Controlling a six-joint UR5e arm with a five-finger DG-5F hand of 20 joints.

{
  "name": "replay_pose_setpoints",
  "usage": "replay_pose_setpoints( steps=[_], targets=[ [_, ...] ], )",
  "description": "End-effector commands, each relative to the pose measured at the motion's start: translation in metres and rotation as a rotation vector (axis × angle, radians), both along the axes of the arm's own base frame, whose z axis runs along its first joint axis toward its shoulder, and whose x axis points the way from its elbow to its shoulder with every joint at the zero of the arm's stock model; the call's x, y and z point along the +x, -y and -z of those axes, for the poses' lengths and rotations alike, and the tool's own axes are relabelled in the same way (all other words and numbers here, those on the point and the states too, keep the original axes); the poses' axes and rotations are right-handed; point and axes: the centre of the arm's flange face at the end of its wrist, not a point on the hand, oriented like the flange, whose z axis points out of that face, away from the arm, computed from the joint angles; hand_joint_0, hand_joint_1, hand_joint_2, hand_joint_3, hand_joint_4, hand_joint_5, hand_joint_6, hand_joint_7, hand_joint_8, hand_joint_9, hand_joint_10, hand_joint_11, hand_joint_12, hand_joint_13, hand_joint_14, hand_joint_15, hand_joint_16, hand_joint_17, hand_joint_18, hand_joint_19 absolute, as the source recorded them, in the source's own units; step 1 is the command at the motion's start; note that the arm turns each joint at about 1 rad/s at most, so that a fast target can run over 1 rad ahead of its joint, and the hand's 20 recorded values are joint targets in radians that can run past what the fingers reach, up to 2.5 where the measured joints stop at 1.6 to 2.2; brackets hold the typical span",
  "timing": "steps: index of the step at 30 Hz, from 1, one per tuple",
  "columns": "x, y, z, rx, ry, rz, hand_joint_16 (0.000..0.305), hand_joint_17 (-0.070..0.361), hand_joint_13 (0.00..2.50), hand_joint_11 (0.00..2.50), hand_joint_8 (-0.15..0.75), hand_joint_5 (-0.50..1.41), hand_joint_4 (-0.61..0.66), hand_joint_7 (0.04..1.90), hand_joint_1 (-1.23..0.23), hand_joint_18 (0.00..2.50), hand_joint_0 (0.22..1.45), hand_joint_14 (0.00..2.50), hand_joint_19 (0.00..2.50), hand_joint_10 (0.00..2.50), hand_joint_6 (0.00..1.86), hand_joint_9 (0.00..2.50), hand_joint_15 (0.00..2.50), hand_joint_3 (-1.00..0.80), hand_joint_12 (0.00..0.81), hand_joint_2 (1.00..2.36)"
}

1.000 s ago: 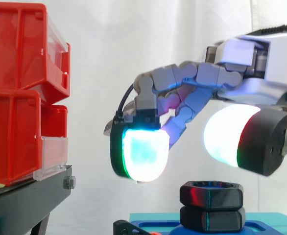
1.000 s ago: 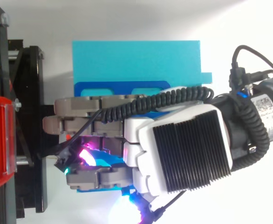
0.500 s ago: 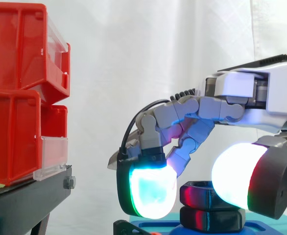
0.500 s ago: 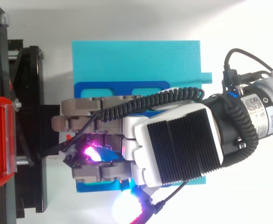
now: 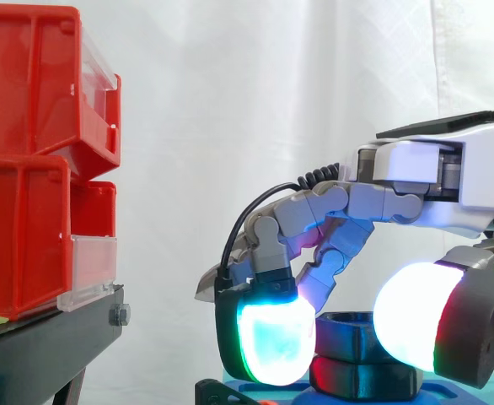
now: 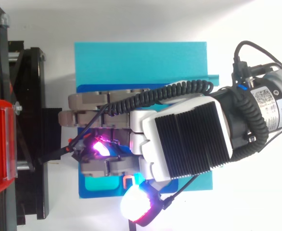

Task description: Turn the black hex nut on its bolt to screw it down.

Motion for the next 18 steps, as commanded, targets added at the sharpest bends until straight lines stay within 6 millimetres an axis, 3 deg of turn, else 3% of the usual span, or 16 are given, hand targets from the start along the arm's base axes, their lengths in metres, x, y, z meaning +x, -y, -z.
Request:
replay_pose_setpoints(
  steps=[1,18],
  targets=[
    [-0.001,0.002,0.0,-0.003,-0.006,-0.007,0.043,0.097,0.58,0.18,0.267,-0.03,0.19,1.36,-0.17,0.41,0.49,0.0,0.23,0.01,0.61,0.98,0.05,-0.5,0.321,1.0],
    [-0.004,0.021,0.001,-0.014,-0.005,-0.014,0.043,0.097,0.59,0.19,0.266,-0.03,0.2,1.35,-0.17,0.42,0.49,0.0,0.25,0.01,0.62,0.98,0.06,-0.5,0.322,1.0]
  ],
)
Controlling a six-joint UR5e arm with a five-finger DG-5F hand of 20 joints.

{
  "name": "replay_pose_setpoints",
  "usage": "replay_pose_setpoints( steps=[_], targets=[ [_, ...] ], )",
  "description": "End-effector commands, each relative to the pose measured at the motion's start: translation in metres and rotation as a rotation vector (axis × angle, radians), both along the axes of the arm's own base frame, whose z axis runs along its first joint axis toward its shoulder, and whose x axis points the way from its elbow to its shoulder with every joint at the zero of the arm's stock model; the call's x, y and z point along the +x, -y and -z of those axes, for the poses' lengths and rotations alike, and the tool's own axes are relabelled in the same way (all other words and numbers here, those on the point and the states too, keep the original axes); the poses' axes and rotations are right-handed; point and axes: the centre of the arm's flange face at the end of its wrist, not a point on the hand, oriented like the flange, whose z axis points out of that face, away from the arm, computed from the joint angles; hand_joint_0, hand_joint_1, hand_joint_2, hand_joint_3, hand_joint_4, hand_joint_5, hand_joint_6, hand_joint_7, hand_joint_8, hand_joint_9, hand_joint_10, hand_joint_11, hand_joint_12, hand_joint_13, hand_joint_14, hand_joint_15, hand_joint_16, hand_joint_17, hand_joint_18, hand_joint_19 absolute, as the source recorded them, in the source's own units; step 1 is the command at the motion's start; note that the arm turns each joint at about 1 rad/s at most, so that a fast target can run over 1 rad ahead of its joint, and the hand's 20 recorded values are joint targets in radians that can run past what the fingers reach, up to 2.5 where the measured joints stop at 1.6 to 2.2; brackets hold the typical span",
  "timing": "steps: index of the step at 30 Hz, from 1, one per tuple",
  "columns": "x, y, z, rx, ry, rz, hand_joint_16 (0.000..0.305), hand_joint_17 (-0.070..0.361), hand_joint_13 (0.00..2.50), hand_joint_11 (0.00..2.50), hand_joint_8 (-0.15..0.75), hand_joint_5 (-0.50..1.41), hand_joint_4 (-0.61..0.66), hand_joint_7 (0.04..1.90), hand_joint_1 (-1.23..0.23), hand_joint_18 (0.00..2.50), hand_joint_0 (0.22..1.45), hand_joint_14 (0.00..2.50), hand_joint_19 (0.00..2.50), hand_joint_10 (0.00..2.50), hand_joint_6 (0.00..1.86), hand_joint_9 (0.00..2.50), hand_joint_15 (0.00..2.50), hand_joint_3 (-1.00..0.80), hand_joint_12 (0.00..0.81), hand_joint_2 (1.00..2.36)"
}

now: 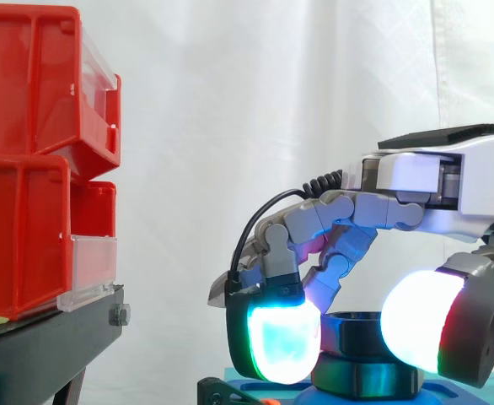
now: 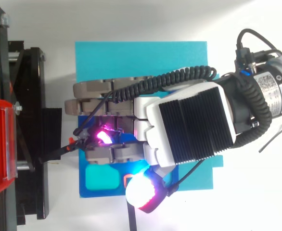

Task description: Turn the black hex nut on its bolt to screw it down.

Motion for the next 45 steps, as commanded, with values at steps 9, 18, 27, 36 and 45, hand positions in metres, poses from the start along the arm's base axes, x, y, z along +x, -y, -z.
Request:
replay_pose_setpoints(
  steps=[9,18,27,36,45],
  targets=[
    [-0.0009,0.0043,0.0005,0.0,-0.001,-0.004,0.044,0.098,0.61,0.19,0.267,-0.03,0.2,1.34,-0.17,0.43,0.49,0.0,0.25,0.01,0.62,0.99,0.07,-0.5,0.324,1.0],
    [-0.0016,0.0062,0.0008,-0.002,-0.003,-0.005,0.046,0.103,0.61,0.2,0.274,-0.04,0.24,1.32,-0.4,0.44,0.47,0.0,0.25,0.01,0.62,0.98,0.07,-0.5,0.336,1.0],
    [-0.0015,0.0063,0.0008,-0.002,-0.003,-0.003,0.045,0.102,0.59,0.23,0.262,-0.07,0.26,1.27,-0.52,0.43,0.48,0.0,0.26,0.01,0.62,0.94,0.08,-0.5,0.333,1.0],
    [-0.0016,0.0062,0.0008,0.0,-0.004,-0.005,0.04,0.09,0.58,0.26,0.243,-0.07,0.23,1.28,-0.6,0.41,0.54,0.0,0.27,0.01,0.64,0.94,0.09,-0.35,0.308,1.01],
    [-0.0016,0.0062,0.0008,-0.002,-0.003,-0.005,0.039,0.087,0.58,0.27,0.235,-0.08,0.23,1.25,-0.61,0.41,0.56,0.0,0.26,0.01,0.65,0.94,0.08,-0.32,0.302,1.01]
  ],
)
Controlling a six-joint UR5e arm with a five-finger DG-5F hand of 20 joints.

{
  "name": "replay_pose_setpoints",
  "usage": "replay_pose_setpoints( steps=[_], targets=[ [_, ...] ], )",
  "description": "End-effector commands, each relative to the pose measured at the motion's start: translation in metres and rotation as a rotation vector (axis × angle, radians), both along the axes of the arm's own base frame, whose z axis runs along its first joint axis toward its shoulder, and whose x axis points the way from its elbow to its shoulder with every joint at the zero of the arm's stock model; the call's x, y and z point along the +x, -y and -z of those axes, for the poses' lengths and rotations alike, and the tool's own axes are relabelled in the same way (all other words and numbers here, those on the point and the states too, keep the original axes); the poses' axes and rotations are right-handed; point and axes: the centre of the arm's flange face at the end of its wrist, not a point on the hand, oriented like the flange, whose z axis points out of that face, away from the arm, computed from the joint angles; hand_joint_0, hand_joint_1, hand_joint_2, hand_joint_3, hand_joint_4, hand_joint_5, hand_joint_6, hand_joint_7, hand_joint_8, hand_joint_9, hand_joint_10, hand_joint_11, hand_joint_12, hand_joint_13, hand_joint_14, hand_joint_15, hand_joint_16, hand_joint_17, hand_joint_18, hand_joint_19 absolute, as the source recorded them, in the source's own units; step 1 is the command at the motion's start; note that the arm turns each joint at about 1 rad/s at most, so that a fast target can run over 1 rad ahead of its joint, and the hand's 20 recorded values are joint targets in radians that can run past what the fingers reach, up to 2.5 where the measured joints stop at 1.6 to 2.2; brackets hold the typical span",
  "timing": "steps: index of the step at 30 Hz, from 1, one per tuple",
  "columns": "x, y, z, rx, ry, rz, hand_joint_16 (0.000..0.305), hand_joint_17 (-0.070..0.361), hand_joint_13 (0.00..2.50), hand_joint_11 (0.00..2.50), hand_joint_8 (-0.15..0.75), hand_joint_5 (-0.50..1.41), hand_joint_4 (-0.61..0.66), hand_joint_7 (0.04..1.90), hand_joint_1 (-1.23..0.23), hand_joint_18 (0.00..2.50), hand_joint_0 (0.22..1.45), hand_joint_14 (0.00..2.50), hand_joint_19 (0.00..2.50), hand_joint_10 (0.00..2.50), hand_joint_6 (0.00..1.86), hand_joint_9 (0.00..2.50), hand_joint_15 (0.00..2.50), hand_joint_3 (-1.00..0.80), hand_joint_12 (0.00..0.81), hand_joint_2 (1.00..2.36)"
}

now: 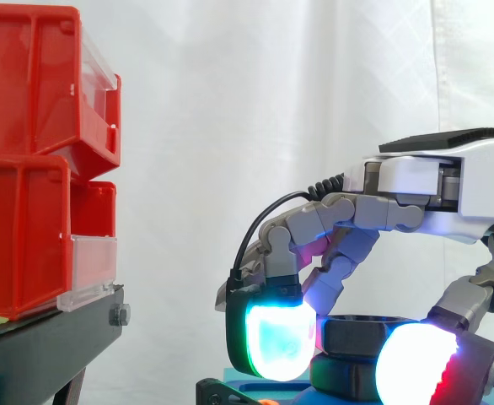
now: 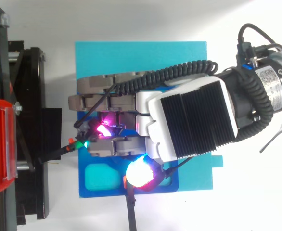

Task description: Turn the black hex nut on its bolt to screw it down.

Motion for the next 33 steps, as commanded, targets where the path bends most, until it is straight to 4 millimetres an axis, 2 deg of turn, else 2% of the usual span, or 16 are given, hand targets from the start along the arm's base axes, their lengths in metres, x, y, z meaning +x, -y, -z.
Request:
replay_pose_setpoints(
  steps=[1,13,16,19,22,26,33],
  targets=[
    [0.0,0.0,0.0,-0.001,0.0,0.0,0.038,0.086,0.58,0.27,0.235,-0.08,0.23,1.25,-0.61,0.41,0.56,0.0,0.27,0.01,0.65,0.94,0.08,-0.31,0.302,1.01],
    [0.0,0.0,-0.001,-0.001,0.003,-0.008,0.038,0.085,0.59,0.29,0.232,-0.09,0.24,1.2,-0.64,0.42,0.58,0.0,0.26,0.01,0.68,0.94,0.09,-0.27,0.3,1.02],
    [0.0,0.0,-0.002,-0.001,0.006,-0.008,0.039,0.087,0.6,0.29,0.235,-0.09,0.25,1.18,-0.65,0.44,0.56,0.0,0.26,0.01,0.69,0.93,0.09,-0.34,0.303,1.01],
    [0.0,0.0,-0.002,-0.001,0.006,-0.008,0.043,0.097,0.61,0.29,0.262,-0.09,0.27,1.22,-0.56,0.47,0.48,0.0,0.26,0.01,0.6,0.93,0.09,-0.5,0.326,1.0],
    [0.0,0.0,-0.001,0.0,0.005,-0.008,0.047,0.105,0.61,0.28,0.271,-0.08,0.28,1.3,-0.47,0.47,0.45,0.0,0.25,0.01,0.5,0.93,0.09,-0.5,0.343,1.0],
    [0.001,0.0,-0.003,0.001,0.015,-0.008,0.05,0.112,0.61,0.27,0.277,-0.11,0.29,1.19,-0.41,0.48,0.43,0.0,0.25,0.01,0.5,0.91,0.08,-0.5,0.359,1.0],
    [0.021,-0.01,-0.045,0.014,0.107,-0.002,0.054,0.122,0.59,0.22,0.279,-0.15,0.32,1.03,-0.29,0.48,0.41,0.0,0.25,0.01,0.5,0.83,0.08,-0.5,0.375,1.0]
  ],
)
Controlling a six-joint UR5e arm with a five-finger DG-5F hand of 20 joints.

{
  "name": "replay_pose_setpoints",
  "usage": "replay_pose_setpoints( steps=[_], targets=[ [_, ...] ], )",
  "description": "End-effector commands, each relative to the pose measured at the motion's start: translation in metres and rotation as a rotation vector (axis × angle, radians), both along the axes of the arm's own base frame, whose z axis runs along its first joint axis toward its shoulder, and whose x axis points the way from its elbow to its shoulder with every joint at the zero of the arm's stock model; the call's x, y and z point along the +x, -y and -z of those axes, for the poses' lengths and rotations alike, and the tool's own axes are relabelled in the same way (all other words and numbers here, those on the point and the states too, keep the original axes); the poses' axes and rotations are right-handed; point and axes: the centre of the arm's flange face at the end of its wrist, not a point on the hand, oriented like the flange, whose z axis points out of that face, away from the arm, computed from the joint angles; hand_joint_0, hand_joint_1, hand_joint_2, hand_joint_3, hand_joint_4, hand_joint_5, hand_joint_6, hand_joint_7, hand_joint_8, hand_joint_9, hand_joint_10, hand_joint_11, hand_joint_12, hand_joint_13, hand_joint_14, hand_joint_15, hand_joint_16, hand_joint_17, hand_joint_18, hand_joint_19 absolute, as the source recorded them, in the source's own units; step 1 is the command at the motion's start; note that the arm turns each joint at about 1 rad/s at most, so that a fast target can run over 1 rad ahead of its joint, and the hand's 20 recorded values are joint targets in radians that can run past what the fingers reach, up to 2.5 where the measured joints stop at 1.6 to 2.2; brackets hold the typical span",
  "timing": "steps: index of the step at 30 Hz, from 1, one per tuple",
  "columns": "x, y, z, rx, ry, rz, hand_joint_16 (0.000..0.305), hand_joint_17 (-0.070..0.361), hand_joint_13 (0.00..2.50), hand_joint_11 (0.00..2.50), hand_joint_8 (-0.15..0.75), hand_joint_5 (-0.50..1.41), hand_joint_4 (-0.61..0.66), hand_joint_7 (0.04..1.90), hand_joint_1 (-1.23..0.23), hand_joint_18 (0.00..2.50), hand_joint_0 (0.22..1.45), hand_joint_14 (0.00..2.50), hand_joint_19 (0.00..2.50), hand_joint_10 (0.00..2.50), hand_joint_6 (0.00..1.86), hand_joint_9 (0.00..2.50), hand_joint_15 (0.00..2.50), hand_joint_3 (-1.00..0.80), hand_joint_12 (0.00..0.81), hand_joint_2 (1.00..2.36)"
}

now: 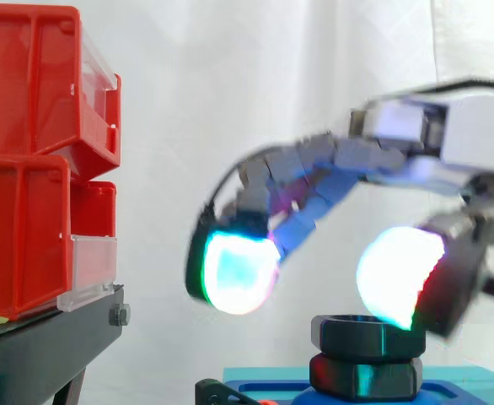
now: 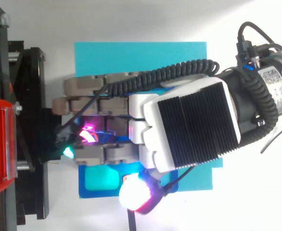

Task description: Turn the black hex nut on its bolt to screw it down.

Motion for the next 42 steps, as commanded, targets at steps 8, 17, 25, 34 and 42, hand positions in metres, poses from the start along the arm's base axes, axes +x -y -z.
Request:
replay_pose_setpoints(
  steps=[8,17,25,34,42],
  targets=[
    [0.022,-0.008,-0.052,0.024,0.118,0.028,0.054,0.121,0.59,0.22,0.278,-0.14,0.33,1.01,-0.27,0.47,0.42,0.0,0.26,0.01,0.5,0.81,0.08,-0.5,0.372,1.0],
    [-0.001,-0.005,-0.086,0.058,0.008,0.005,0.052,0.117,0.58,0.23,0.279,-0.14,0.34,1.02,-0.29,0.47,0.43,0.0,0.26,0.01,0.5,0.82,0.07,-0.5,0.367,1.0],
    [-0.045,-0.007,-0.13,0.016,-0.126,0.005,0.051,0.114,0.58,0.23,0.271,-0.13,0.32,1.02,-0.34,0.46,0.44,0.0,0.25,0.01,0.5,0.82,0.08,-0.5,0.359,1.0],
    [-0.061,-0.003,-0.136,0.041,-0.192,0.008,0.049,0.11,0.57,0.21,0.266,-0.13,0.32,1.0,-0.4,0.45,0.46,0.0,0.26,0.01,0.5,0.82,0.07,-0.5,0.347,1.0],
    [-0.098,0.0,-0.119,0.104,-0.207,0.033,0.046,0.103,0.38,0.07,0.229,-0.16,0.27,0.89,-0.47,0.32,0.5,0.0,0.26,0.0,0.5,0.7,0.0,-0.5,0.326,1.0]
  ],
)
